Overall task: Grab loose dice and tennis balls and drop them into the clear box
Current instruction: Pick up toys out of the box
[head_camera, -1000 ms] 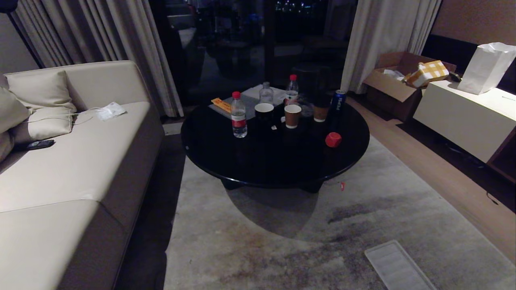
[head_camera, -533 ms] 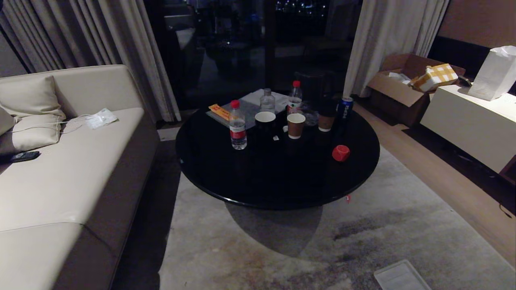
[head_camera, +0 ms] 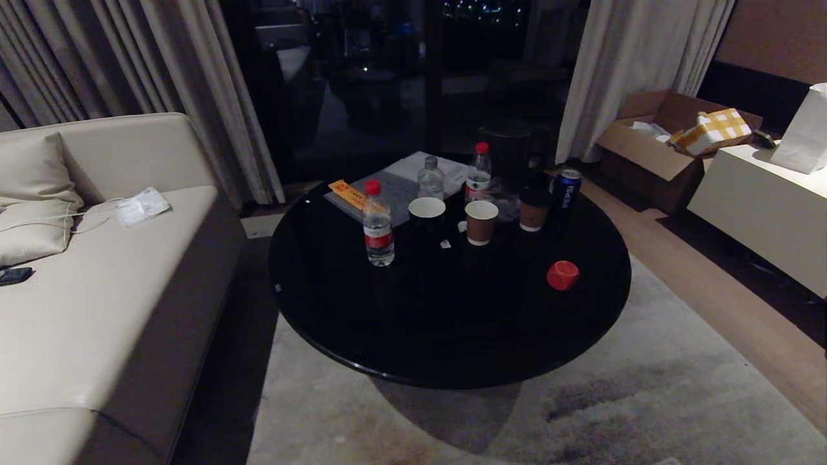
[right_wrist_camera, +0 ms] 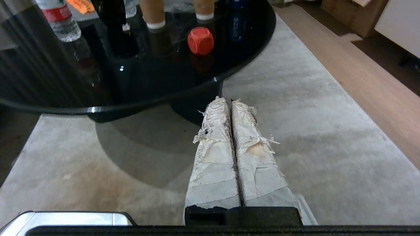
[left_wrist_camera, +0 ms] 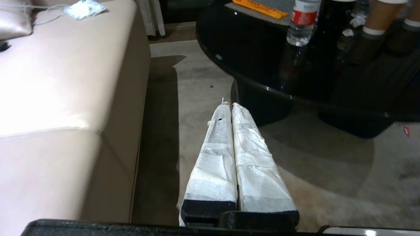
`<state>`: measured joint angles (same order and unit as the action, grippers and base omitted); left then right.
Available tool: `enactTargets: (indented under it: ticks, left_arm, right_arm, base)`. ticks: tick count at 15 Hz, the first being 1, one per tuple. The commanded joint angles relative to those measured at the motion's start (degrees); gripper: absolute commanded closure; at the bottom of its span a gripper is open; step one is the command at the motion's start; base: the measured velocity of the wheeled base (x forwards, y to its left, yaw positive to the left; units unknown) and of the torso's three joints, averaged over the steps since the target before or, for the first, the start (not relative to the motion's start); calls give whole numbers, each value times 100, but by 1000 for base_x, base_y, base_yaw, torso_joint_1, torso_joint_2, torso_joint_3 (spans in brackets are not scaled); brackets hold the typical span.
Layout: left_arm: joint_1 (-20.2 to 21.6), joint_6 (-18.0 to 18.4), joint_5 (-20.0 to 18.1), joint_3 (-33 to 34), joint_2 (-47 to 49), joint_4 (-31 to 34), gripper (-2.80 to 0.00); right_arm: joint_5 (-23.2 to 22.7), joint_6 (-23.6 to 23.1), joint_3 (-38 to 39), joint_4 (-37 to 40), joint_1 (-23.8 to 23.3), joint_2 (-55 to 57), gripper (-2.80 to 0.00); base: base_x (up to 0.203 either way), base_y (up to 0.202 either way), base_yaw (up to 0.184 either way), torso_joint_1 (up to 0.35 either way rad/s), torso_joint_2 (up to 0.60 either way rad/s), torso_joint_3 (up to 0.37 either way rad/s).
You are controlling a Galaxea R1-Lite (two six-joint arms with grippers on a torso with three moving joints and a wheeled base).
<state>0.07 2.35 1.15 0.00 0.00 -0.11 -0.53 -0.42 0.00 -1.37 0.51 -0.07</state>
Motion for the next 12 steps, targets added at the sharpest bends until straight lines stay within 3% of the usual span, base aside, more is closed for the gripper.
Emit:
enactTargets:
  ticks: [1,12]
  left_arm:
    - [1,2,8,9,9,2,0]
    - [1,6,0,9,9,2,0]
  right_arm:
    - [-8,-2,62,-4,2,7,0]
    - [0,-2,62,-4,2,7,0]
  base:
    - [183,0,-1,1,7,3]
    - [177,0,-1,2,4,0]
